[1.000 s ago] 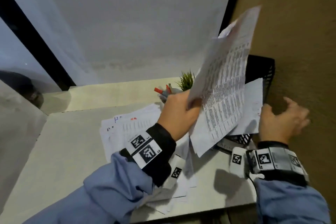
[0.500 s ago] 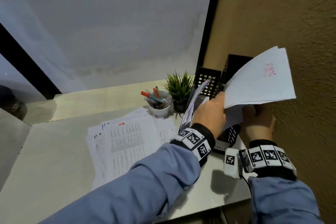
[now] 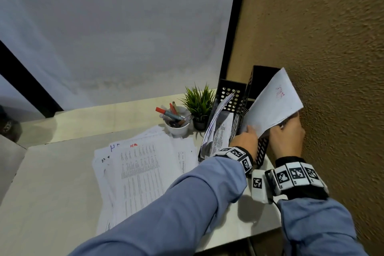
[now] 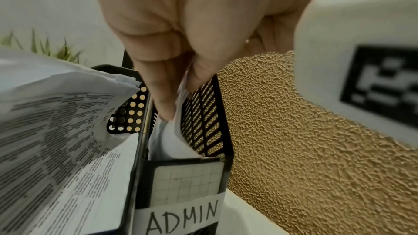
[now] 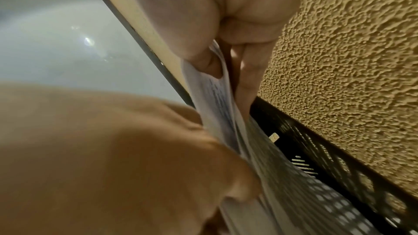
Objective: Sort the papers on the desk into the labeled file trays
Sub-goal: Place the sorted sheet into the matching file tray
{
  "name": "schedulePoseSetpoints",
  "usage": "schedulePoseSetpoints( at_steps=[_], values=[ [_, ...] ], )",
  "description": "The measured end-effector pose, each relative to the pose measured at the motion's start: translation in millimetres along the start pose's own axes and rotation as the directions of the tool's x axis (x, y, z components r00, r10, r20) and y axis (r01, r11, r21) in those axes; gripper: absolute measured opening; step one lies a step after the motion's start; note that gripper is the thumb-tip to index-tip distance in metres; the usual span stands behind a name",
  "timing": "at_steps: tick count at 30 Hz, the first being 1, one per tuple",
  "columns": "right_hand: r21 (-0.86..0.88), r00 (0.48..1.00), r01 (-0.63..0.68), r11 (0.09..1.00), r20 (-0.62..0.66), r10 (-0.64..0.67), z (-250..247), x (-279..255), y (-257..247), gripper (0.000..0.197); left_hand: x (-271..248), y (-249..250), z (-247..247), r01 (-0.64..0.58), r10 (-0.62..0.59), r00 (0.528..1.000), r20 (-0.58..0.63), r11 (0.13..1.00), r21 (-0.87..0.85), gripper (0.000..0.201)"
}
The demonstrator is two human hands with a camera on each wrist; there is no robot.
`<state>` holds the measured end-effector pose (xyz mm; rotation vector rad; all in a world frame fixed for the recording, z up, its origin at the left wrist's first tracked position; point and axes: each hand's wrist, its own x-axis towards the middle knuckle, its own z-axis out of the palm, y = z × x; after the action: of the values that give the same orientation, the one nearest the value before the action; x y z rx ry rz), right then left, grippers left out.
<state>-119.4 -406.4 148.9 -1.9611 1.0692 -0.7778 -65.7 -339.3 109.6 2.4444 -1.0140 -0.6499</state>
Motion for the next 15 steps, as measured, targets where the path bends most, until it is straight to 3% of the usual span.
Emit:
schedulePoseSetpoints(
  at_steps=[6, 10, 15],
  values=[
    [-0.050, 0.999, 0.042, 0.998, -0.030, -0.044, 1, -2, -1, 0.016, -5, -4, 8, 0.009, -0.009, 1.000, -0.014, 0.999, -0.043, 0.072],
    [-0.089, 0.999, 0.021, 0.996, 0.026, -0.019, 3, -3, 7, 0.019, -7, -9, 8, 0.025, -0.028, 0.997, -0.077, 0.999, -0.043, 0.068],
    [-0.085, 0.990, 0.124, 0.989, -0.058, -0.129, 3, -4, 0, 0.021, -8, -22, 7, -0.057, 0.056, 0.998, -0.033, 0.997, -0.045, 0.071]
  ],
)
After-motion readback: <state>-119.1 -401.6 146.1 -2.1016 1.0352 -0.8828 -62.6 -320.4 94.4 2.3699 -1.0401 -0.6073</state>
